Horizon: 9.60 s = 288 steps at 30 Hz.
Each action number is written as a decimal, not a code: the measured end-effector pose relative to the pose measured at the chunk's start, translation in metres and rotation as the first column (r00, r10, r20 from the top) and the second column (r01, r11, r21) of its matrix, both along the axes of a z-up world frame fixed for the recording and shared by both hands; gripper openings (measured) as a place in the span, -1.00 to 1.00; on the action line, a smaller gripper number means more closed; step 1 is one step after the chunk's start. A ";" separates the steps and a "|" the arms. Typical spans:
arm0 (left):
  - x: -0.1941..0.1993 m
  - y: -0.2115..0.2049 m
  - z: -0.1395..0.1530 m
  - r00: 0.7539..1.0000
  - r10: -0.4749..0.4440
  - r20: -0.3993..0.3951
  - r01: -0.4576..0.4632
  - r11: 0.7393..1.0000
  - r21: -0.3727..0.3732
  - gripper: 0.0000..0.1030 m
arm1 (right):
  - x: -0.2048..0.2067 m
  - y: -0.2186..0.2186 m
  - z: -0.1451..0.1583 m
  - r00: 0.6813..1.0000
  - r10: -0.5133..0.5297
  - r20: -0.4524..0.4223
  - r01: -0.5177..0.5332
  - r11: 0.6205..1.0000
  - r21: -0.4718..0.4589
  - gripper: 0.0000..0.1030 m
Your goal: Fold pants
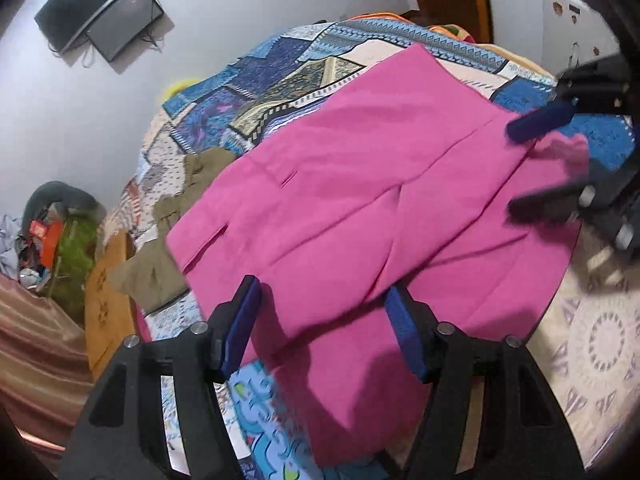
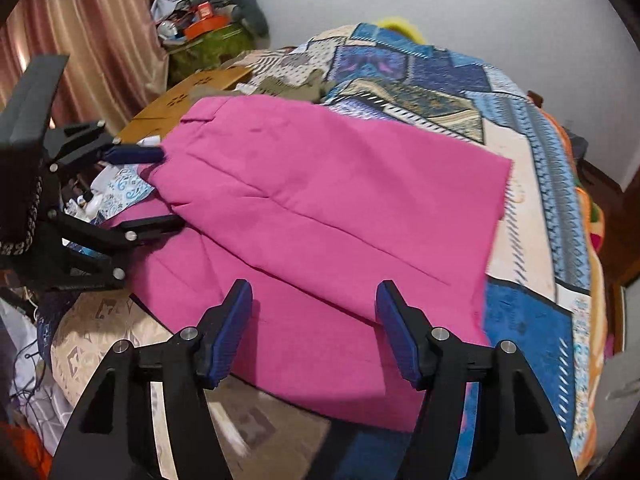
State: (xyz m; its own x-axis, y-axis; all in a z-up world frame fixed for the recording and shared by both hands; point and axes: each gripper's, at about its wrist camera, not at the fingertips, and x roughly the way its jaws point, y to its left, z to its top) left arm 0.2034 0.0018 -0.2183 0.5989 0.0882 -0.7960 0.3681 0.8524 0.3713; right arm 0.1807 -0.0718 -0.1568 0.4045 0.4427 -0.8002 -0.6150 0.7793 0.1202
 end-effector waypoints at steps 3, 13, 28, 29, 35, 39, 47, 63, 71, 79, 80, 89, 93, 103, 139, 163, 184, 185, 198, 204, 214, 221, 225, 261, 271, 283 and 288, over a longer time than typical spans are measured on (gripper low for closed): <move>0.009 -0.001 0.005 1.000 -0.015 -0.016 0.014 0.999 -0.041 -0.14 | 0.004 0.010 -0.004 1.000 0.016 -0.008 -0.016 1.000 -0.002 0.18; 0.029 0.008 0.023 0.998 0.024 -0.054 -0.035 0.980 -0.198 -0.21 | 0.021 0.033 -0.009 1.000 0.020 0.014 -0.020 1.000 -0.018 -0.05; 0.009 -0.007 0.024 1.000 0.024 -0.015 -0.027 0.982 -0.185 -0.77 | 0.020 0.021 0.020 1.000 -0.009 0.024 0.006 0.994 0.108 -0.89; 0.006 -0.007 0.029 1.000 0.017 -0.009 -0.018 0.981 -0.195 -0.78 | 0.015 0.021 0.023 0.999 -0.003 0.033 0.000 0.994 0.108 -0.90; -0.018 -0.012 0.037 0.998 -0.056 -0.023 0.050 0.978 -0.203 -0.78 | 0.001 0.011 0.033 0.999 0.006 0.046 -0.011 0.993 0.121 -0.90; -0.030 -0.014 0.028 0.997 -0.054 -0.054 0.041 0.976 -0.214 -0.78 | -0.012 0.008 0.030 0.999 0.025 0.029 -0.028 0.994 0.108 -0.90; -0.034 -0.001 0.018 0.989 0.010 -0.147 -0.055 0.951 -0.303 -0.57 | -0.025 0.009 0.008 0.998 0.034 -0.052 -0.031 0.997 0.064 -0.89; -0.058 0.079 0.039 0.960 0.212 -0.183 -0.274 0.847 -0.456 0.00 | -0.047 -0.062 0.029 0.990 -0.143 0.007 0.142 0.987 0.069 -0.19; -0.047 0.080 0.008 0.921 0.259 -0.292 -0.375 0.798 -0.473 0.00 | -0.024 -0.094 -0.002 0.945 -0.316 -0.089 0.323 0.942 0.085 -0.19; -0.052 0.063 0.008 0.938 0.247 -0.242 -0.333 0.834 -0.441 -0.27 | -0.022 -0.097 -0.027 0.930 -0.332 -0.158 0.349 0.933 0.093 -0.28; -0.052 0.062 0.009 0.941 0.252 -0.226 -0.328 0.840 -0.431 -0.40 | -0.023 -0.096 -0.027 0.932 -0.328 -0.152 0.344 0.934 0.093 -0.44; -0.056 0.067 0.024 0.939 0.310 -0.151 -0.345 0.852 -0.395 -0.79 | -0.028 -0.086 -0.028 0.955 -0.294 -0.042 0.294 0.956 0.000 -0.88; -0.062 0.076 0.023 0.929 0.329 -0.169 -0.370 0.838 -0.402 -0.81 | -0.026 -0.085 -0.031 0.958 -0.283 -0.041 0.282 0.959 -0.028 -0.89; -0.065 0.091 0.008 0.914 0.326 -0.240 -0.401 0.812 -0.425 -0.79 | -0.022 -0.086 -0.030 0.957 -0.279 -0.079 0.278 0.960 -0.028 -0.88; 0.095 0.129 -0.018 0.879 0.411 -0.242 -0.476 0.777 -0.411 -0.52 | 0.165 -0.075 -0.040 0.952 -0.302 -0.058 0.303 0.953 0.022 -0.12; 0.084 0.112 0.006 0.891 0.437 -0.123 -0.453 0.843 -0.291 -0.74 | 0.153 -0.065 -0.025 0.959 -0.283 -0.030 0.279 0.955 -0.101 -0.79; 0.105 0.058 -0.017 0.941 0.264 -0.211 -0.319 0.902 -0.292 0.53 | 0.103 0.043 -0.030 0.989 0.023 -0.144 -0.032 0.998 -0.059 0.33; 0.101 0.060 -0.016 0.941 0.264 -0.210 -0.319 0.899 -0.299 0.53 | 0.100 0.039 -0.030 0.991 0.023 -0.131 -0.030 0.998 -0.049 0.35; 0.033 0.065 0.004 0.952 0.248 -0.179 -0.290 0.918 -0.269 0.57 | 0.060 -0.011 -0.021 0.986 -0.048 -0.158 0.045 0.999 -0.026 0.36; 0.004 0.069 0.009 0.952 0.263 -0.155 -0.294 0.927 -0.232 0.63 | 0.042 -0.037 -0.019 0.983 -0.113 -0.143 0.106 0.993 -0.055 0.36; -0.029 0.082 0.009 0.936 0.313 -0.164 -0.345 0.907 -0.240 0.64 | 0.016 -0.066 -0.020 0.981 -0.154 -0.116 0.140 0.982 -0.127 0.37; -0.045 0.104 0.028 0.906 0.375 -0.197 -0.421 0.844 -0.331 0.64 | 0.009 -0.071 0.001 0.981 -0.179 -0.073 0.170 0.980 -0.107 0.37; -0.056 0.110 0.029 0.891 0.358 -0.281 -0.451 0.770 -0.450 0.64 | 0.006 -0.063 0.028 0.984 -0.175 -0.046 0.175 0.985 0.004 0.37; -0.016 0.103 -0.020 0.765 0.328 -0.555 -0.638 0.261 -0.725 -0.34 | -0.008 -0.004 -0.017 0.992 -0.087 -0.087 0.094 0.993 0.071 0.39; -0.020 0.080 0.002 0.806 0.464 -0.367 -0.579 0.488 -0.653 -0.54 | -0.010 -0.011 -0.016 0.989 -0.111 -0.102 0.119 0.989 0.084 0.38; -0.077 0.088 0.031 0.831 0.543 -0.119 -0.525 0.696 -0.491 -0.67 | -0.023 -0.032 -0.017 0.985 -0.122 -0.125 0.137 0.984 0.117 0.38; -0.078 0.088 0.047 0.841 0.537 -0.063 -0.500 0.730 -0.466 -0.68 | -0.024 -0.038 -0.018 0.979 -0.155 -0.132 0.171 0.978 0.119 0.38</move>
